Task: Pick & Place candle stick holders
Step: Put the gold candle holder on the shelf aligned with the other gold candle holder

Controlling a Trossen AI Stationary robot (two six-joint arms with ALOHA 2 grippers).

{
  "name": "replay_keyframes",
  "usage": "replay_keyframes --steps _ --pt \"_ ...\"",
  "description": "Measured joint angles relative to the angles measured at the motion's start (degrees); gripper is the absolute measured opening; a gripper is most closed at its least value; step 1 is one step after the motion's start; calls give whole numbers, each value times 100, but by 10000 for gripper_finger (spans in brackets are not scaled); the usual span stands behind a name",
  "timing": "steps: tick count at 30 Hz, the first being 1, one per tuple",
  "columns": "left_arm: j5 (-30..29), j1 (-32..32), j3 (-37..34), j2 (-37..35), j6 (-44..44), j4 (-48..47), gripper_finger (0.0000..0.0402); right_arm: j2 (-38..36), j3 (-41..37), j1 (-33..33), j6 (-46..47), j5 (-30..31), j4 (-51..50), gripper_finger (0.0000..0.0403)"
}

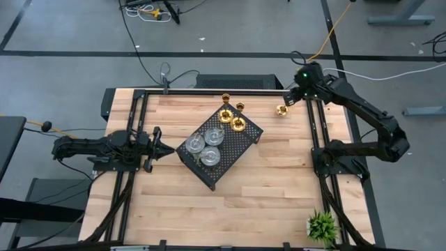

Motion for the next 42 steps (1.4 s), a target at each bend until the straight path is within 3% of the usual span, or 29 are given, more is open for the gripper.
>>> replay_keyframes --steps 14,21,28,42 --pt "-1 0 -1 1 0 1 39 -618 0 0 -303 -219 -752 134" --pt "-1 0 -1 0 0 0 39 -772 0 49 -371 -638 -767 134" --pt "-2 1 1 1 0 1 39 -838 2 325 -359 -959 -888 133" --pt "-2 1 0 0 0 -1 39 -838 52 1063 -337 -943 -948 133"
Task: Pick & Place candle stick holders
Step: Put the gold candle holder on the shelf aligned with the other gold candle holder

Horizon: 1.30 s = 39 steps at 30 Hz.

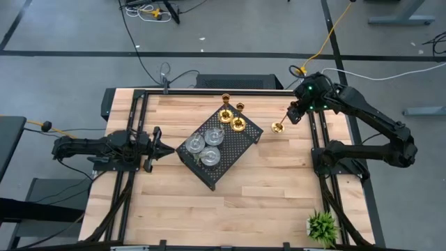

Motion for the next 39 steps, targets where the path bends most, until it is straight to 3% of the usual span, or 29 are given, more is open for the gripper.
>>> replay_keyframes --steps 15,27,39 --pt "1 -2 1 0 0 -1 39 11 138 392 134 -6 -104 134" --pt "0 -2 0 1 0 1 39 176 1629 426 -52 -5 -1032 134" --pt "1 0 0 1 0 0 39 985 3086 443 -314 -160 -1698 134"
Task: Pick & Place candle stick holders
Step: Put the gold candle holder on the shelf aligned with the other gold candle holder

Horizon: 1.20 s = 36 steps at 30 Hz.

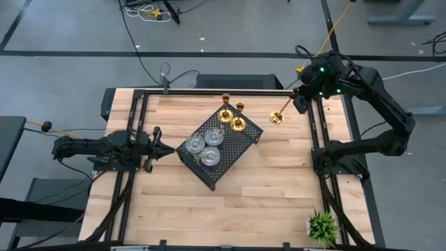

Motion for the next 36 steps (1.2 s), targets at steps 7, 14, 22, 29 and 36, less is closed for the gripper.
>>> replay_keyframes --steps 7,14,22,29,36 --pt "0 -1 -1 -1 0 0 39 415 236 362 -24 -94 34 134" --pt "1 0 1 0 0 -1 39 497 236 632 -21 168 140 134" --pt "0 0 1 -2 0 1 39 497 236 696 -24 149 284 134" --pt "1 0 1 0 0 0 39 497 236 696 -21 208 314 134" --pt "0 -2 -1 0 0 1 39 497 236 696 -18 210 329 134"
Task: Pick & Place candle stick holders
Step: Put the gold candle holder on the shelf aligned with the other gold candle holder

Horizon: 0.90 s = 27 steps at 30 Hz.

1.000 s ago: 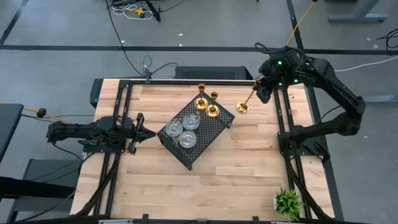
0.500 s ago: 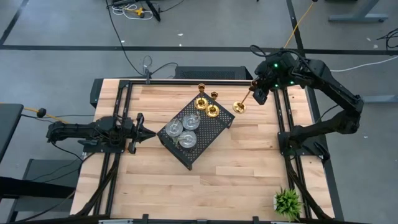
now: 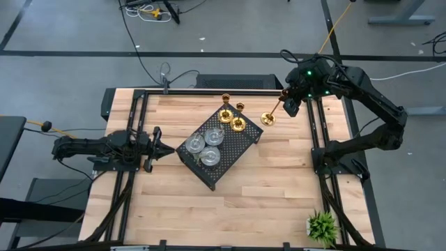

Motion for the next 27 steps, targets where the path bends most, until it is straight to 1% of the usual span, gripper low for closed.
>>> replay_keyframes --steps 2,6,8,16,27 --pt "1 2 0 -1 0 -1 39 19 0 0 -31 -68 63 134" --pt "2 0 0 0 0 0 39 39 0 6 -24 -455 125 134" --pt "0 2 1 -1 0 -1 39 60 0 62 25 -545 155 134" --pt "0 1 2 -1 0 0 39 312 0 390 16 -556 307 134" --pt "0 1 1 -1 0 0 39 468 5 788 166 -344 365 134"
